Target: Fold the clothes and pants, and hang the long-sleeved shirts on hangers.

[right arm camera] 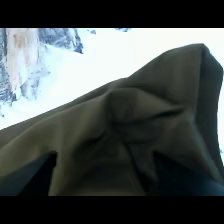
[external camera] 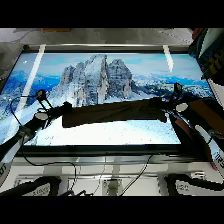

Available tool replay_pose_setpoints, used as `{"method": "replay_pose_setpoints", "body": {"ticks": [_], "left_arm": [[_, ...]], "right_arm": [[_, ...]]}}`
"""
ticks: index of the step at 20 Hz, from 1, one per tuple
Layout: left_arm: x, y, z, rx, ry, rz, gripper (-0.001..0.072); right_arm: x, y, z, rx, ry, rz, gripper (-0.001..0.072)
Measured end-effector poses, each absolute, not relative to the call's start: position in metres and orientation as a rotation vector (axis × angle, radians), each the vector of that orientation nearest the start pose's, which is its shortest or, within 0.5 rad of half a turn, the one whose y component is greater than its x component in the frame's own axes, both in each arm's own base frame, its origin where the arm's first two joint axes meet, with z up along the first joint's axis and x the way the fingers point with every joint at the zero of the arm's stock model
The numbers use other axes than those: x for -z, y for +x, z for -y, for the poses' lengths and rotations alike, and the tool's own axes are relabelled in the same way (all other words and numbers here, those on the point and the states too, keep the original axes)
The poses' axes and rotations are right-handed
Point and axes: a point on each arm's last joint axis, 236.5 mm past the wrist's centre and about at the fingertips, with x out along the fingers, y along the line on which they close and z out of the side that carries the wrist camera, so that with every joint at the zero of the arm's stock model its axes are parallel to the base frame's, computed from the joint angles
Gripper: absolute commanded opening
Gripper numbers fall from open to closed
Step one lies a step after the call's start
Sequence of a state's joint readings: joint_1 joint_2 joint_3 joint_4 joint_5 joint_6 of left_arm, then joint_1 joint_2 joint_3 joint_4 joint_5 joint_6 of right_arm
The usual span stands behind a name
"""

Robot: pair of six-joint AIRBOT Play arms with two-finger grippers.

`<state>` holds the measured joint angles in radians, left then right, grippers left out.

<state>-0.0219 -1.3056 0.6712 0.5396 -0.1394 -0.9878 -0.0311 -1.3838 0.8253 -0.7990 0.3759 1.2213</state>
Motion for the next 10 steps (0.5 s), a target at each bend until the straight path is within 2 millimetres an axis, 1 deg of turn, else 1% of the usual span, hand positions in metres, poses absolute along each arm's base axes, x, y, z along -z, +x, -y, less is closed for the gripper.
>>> {"method": "replay_pose_setpoints", "body": {"ticks": [3, 5, 6, 8, 10], "left_arm": [[0.034, 0.445, 0.035, 0.024, -0.399, -0.703, 0.0665], [0.022, 0.437, 0.026, 0.061, -0.367, -0.717, 0.0665], [0.017, 0.431, 0.018, 0.065, -0.371, -0.731, 0.0664], [0.018, 0.416, -0.001, 0.059, -0.416, -0.782, 0.0664], [0.030, 0.397, -0.015, 0.060, -0.475, -0.869, 0.0664]], "right_arm": [[0.052, 0.457, -0.054, -0.096, 0.458, -0.884, 0.0686], [0.043, 0.459, -0.061, -0.139, 0.439, -0.903, 0.0686], [0.037, 0.460, -0.064, -0.163, 0.426, -0.910, 0.0686], [0.025, 0.460, -0.074, -0.218, 0.406, -0.936, 0.0686], [0.012, 0.458, -0.083, -0.273, 0.389, -0.963, 0.0687]]}}
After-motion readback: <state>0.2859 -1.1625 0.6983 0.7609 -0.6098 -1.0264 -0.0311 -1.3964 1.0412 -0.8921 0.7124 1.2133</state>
